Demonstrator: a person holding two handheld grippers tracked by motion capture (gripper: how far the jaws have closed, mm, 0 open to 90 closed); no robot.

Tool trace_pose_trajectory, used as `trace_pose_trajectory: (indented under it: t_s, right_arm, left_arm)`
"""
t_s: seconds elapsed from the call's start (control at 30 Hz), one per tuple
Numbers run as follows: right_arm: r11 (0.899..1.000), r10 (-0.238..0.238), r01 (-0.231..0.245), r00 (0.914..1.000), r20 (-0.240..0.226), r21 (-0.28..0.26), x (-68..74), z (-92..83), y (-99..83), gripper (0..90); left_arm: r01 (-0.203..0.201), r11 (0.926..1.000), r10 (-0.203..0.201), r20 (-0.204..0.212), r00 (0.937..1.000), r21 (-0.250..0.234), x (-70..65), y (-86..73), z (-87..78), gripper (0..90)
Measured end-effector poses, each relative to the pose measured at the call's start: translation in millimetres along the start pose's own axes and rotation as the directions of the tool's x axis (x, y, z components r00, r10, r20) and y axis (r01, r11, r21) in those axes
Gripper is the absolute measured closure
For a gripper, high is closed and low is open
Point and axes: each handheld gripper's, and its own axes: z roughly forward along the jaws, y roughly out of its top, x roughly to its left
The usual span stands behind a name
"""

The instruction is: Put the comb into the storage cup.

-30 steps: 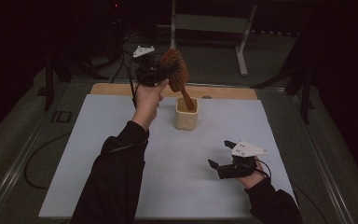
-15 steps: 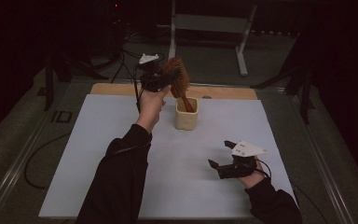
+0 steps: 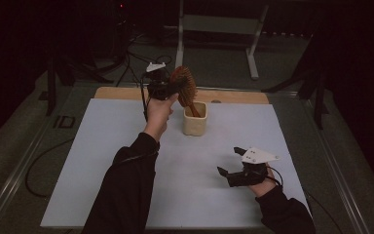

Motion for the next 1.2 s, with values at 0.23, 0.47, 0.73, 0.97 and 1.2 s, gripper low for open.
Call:
trace_pose_trajectory:
  t_s: [0.23,0.47,0.73,0.97,1.2]
  right_arm:
    - [1.0,-0.002,0.002,1.0,0.001,0.003,-0.4,-0.2,-0.4,8.1]
    - [1.0,0.0,0.0,1.0,-0.003,0.0,-0.3,-0.3,-0.3,8.0]
    - [1.0,0.0,0.0,1.0,-0.001,-0.002,-1.0,-0.2,-0.3,8.1]
    - [1.0,0.001,-0.001,1.0,-0.002,0.001,-0.8,0.4,-0.6,8.0]
    - [1.0,0.003,-0.003,1.0,-0.005,0.002,-0.7,0.5,-0.6,8.0]
  left_arm:
    - [0.002,0.9998,-0.002,0.003,1.0,0.02,-0.7,-7.1,8.5,55.1]
    - [-0.001,0.9994,0.001,0.001,1.0,0.034,0.4,-10.2,12.4,55.1]
    - [-0.003,0.9986,0.003,0.0,1.0,0.053,2.5,-17.8,19.7,55.0]
    - [0.004,0.9984,-0.004,-0.002,1.0,0.056,3.6,-17.8,20.6,54.2]
    - [-0.017,0.9973,0.017,0.003,0.9998,0.071,4.7,-17.0,21.9,51.4]
